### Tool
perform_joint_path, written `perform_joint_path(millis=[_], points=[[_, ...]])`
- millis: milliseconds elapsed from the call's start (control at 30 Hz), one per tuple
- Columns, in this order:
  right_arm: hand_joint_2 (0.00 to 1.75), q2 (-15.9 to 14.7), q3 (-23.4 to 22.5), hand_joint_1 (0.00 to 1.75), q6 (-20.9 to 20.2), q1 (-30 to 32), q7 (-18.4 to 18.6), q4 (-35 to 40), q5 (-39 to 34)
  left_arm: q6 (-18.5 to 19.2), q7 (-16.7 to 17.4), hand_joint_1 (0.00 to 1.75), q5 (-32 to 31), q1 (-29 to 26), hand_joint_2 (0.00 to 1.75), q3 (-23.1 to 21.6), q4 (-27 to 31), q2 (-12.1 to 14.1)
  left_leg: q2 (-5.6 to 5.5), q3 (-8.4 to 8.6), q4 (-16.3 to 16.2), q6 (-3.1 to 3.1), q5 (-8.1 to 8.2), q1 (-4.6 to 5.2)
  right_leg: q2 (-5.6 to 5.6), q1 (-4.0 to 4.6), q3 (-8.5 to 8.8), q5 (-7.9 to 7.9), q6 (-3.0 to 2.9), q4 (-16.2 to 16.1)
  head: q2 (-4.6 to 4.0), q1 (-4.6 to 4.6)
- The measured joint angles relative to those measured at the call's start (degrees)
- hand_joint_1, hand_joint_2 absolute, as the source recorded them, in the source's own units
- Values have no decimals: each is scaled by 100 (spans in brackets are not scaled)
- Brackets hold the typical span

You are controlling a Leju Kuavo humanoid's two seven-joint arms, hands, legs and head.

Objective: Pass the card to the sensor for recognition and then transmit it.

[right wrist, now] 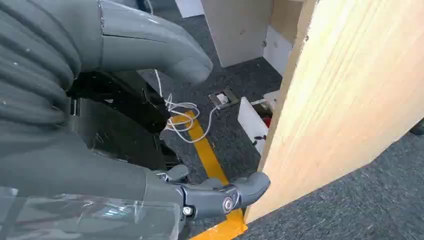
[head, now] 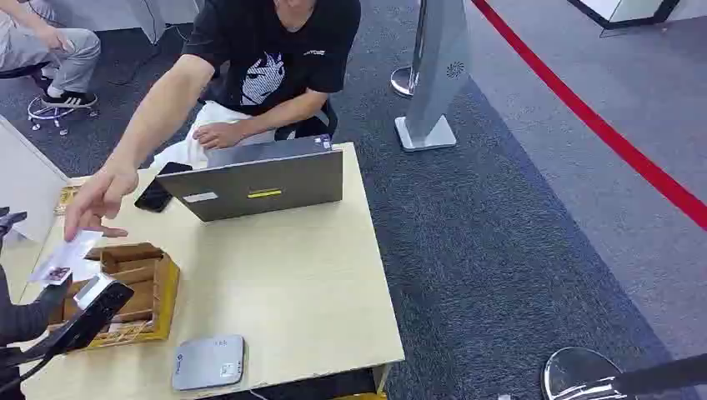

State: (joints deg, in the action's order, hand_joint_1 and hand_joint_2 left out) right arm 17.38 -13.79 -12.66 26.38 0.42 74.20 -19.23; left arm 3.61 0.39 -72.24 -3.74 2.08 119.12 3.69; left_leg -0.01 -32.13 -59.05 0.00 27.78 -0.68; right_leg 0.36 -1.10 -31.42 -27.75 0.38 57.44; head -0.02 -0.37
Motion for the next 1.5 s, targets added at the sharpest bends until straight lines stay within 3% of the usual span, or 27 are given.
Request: perform_joint_path(millis=[767, 933, 1100, 1500], points=[[175, 0, 33, 0, 129, 4, -9, 24, -114, 168, -18, 175, 140, -174, 175, 4, 4, -72, 0, -4, 0, 0, 0, 0, 0, 0, -1, 0, 0, 0, 0, 0], [175, 0, 33, 0, 129, 4, -61, 24, -201, 221, -298, 175, 306, -774, 175, -55, 20, -354, 5, -6, 0, 0, 1, 2, 6, -1, -6, -1, 0, 0, 0, -2], [175, 0, 17, 0, 94, -7, -42, 39, -192, 170, -439, 175, 308, -1579, 175, -400, -123, -601, 5, -9, 0, 11, 12, 4, 6, -3, -17, -5, 5, -3, 0, -2], [175, 0, -124, 0, -116, -108, -9, 13, -66, 166, -295, 175, 380, -2229, 175, -994, -800, -673, 4, -10, 0, 9, 8, 1, 4, -1, -16, -5, 5, -3, 0, -2]])
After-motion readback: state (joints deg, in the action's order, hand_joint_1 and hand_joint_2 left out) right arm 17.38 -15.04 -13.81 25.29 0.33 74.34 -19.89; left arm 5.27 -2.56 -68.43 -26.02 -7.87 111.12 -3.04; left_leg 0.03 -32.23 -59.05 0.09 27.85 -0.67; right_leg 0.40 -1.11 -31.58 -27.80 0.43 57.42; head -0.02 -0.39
